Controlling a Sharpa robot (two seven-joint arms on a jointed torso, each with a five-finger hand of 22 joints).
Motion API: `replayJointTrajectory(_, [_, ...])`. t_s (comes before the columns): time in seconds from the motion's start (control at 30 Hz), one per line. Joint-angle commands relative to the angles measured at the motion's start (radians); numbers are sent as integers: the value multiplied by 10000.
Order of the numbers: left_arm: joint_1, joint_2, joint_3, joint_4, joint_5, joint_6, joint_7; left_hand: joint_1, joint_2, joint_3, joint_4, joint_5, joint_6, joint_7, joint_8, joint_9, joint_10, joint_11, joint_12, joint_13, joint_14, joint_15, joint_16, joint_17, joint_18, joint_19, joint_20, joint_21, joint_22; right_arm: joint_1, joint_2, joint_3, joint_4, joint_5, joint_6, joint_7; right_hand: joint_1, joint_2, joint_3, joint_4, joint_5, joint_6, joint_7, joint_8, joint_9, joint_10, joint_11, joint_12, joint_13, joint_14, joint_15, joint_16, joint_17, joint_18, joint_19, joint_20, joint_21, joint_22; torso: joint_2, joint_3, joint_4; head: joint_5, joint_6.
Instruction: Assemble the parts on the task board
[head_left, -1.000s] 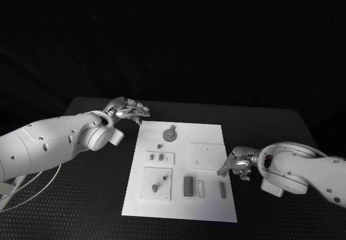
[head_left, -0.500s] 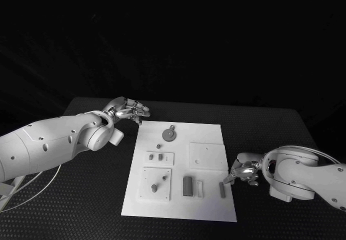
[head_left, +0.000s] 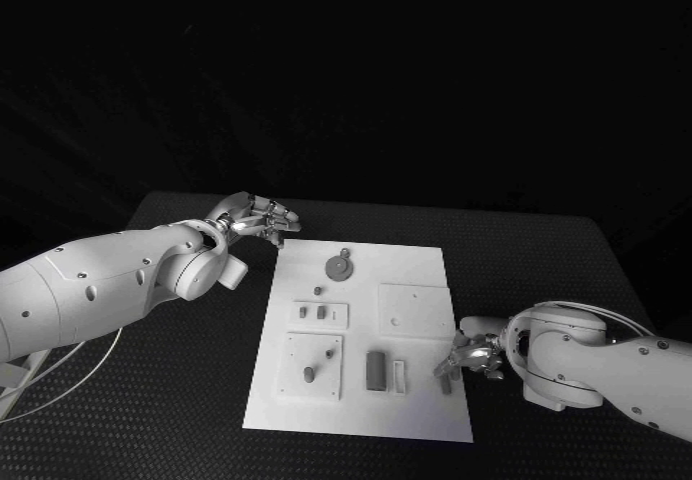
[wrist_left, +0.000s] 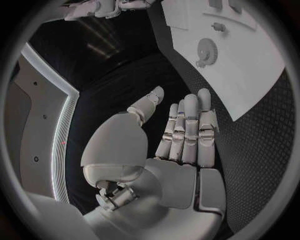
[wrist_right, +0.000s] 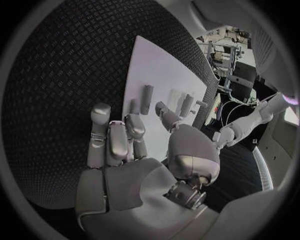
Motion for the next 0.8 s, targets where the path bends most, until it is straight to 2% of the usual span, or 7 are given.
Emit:
replayJointTrajectory(0.03, [5,6,6,32,40,147,123,-59,25,-60,4,44,-69,-19,41,-17,25,36,30,-12,-2,-1,-54,10,331,56,19,-42,15,-103,79,-43,-28,-236,245,-26,-144,-24,4,76,62,36,13,-74,-71,59,11,-58,-6,10,-32,-17,-2,466,45,25,-42,140,3,-3,0,18,-31])
replayJointTrajectory(0.2, [5,-5,6,36,40,157,124,-61,25,-62,2,44,-70,-19,41,-18,25,36,29,-13,-2,-1,-55,12,331,56,18,-44,16,-167,223,-53,-92,-411,312,-29,-147,-31,22,88,63,40,11,-76,-72,64,9,-52,-2,12,-33,-16,1,466,46,20,-43,141,-1,-8,-14,25,-68])
replayJointTrajectory(0.37, [6,-9,5,47,40,161,115,-65,28,-65,2,44,-71,-19,42,-19,25,36,29,-14,-2,-1,-55,13,331,56,18,-45,17,-218,347,-73,-121,-1270,480,-96,-101,-20,72,68,63,49,7,-80,-74,40,5,-88,-30,-1,-36,-21,-29,466,44,10,-42,146,-3,-6,-18,29,-78])
replayJointTrajectory(0.47, [6,-22,5,70,38,135,101,-66,30,-66,2,44,-70,-19,43,-19,25,36,29,-15,-2,-1,-56,13,331,57,18,-46,18,-319,450,-169,-151,-1971,558,-115,-32,23,117,12,63,53,6,-87,-76,41,4,-91,-33,-1,-37,-22,-30,466,42,3,-38,155,-6,-7,-12,24,-88])
replayJointTrajectory(0.53, [6,-43,6,84,37,127,104,-65,32,-65,2,44,-70,-19,43,-19,25,36,29,-15,-2,-1,-56,13,332,57,18,-46,18,-450,491,-187,-150,-2335,589,-120,12,54,135,-35,62,57,6,-90,-76,34,4,-104,-43,-3,-36,-24,-35,466,39,2,-35,160,-1,-10,-4,29,-110])
replayJointTrajectory(0.63, [7,-79,6,93,37,131,88,-64,38,-64,2,44,-69,-20,44,-19,26,36,30,-16,-2,-2,-56,14,332,57,17,-47,19,-566,563,-191,-212,-2472,532,-142,121,119,161,-172,62,57,10,-100,-78,14,8,-139,-72,-23,-30,-34,-77,466,29,4,-29,170,5,-5,3,57,-125])
replayJointTrajectory(0.8, [7,-101,6,100,37,128,89,-62,42,-63,0,44,-68,-21,45,-19,27,35,30,-17,-2,-2,-57,15,333,57,16,-49,19,-616,624,-192,-283,-2712,469,-156,278,282,149,-491,62,50,24,-124,-82,-8,22,-186,-106,-41,-16,-53,-121,466,9,27,-24,177,-9,2,-5,81,-148])
